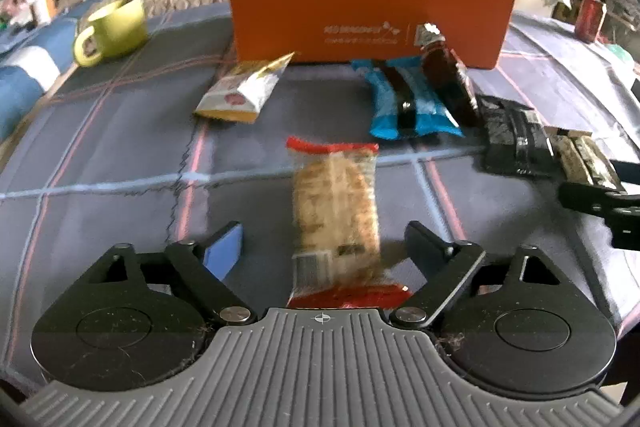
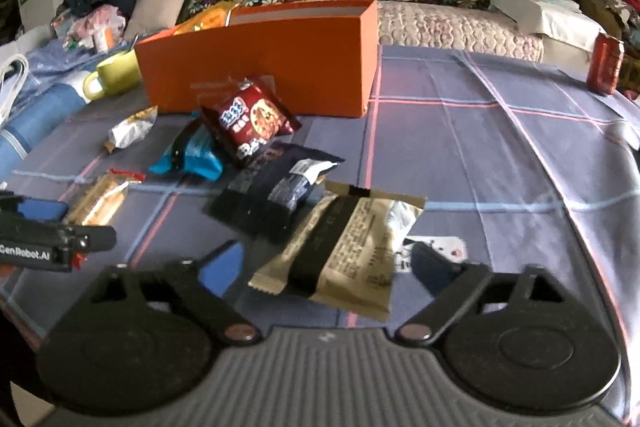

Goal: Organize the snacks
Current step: 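Lift the biscuit pack and wrapped bar into the orange box and release both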

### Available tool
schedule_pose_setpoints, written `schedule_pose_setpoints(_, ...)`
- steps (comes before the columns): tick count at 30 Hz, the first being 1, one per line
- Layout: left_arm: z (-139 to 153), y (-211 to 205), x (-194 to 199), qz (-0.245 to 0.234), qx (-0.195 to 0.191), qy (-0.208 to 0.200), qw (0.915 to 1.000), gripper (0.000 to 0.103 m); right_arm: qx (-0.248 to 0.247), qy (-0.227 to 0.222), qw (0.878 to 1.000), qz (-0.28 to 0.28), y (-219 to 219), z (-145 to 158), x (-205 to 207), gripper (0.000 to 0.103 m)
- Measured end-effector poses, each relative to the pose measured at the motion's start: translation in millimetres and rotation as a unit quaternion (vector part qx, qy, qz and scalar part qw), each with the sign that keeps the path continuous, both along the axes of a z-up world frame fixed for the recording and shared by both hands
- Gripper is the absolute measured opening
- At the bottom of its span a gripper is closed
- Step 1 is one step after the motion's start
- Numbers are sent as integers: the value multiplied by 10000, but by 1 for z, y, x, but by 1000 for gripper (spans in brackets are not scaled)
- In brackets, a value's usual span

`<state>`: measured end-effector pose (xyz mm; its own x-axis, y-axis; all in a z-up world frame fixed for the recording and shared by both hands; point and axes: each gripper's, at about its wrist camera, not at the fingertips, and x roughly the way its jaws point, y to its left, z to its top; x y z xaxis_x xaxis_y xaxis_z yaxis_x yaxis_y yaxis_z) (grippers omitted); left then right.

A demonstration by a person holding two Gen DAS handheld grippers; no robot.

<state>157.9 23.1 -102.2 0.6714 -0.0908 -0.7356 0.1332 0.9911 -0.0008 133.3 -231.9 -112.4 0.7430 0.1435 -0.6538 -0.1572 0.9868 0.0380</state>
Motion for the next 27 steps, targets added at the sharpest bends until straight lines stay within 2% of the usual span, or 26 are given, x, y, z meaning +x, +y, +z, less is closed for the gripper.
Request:
schedule_pose_setpoints(1, 1, -1, 0, -52, -50, -19, 10000, 51, -155, -18, 9999, 58, 3, 0, 0, 72)
schedule_pose_setpoints(3, 5, -5, 0, -189, -49, -54, 9998, 4, -114, 55, 9998, 171, 3, 3, -1, 68)
schedule_pose_setpoints(7, 16, 4, 2, -272, -451, 59, 9986, 5, 104, 66, 9997, 220, -5, 16, -12, 65)
schedule_pose_setpoints(13, 54, 22, 12, -226, -810, -278, 9961, 5, 612, -400, 9969, 281, -17, 65, -5, 65)
schedule_pose_setpoints(16, 82, 25, 37, -294, -912, -561, 9938, 5, 598, -770, 9943, 429, -13, 91, 26, 65)
schedule_pose_setpoints(20, 120, 18, 88, -387, -825, -1054, 9903, 5, 371, -1122, 9911, 606, 0, 112, 88, 65)
schedule_pose_setpoints(23, 140, 5, 132, -489, -799, -1283, 9873, 5, 272, -1198, 9899, 707, 8, 115, 134, 65)
schedule_pose_setpoints(27, 144, -17, 183, -603, -665, -1425, 9857, 5, 154, -1194, 9889, 875, 18, 108, 191, 65)
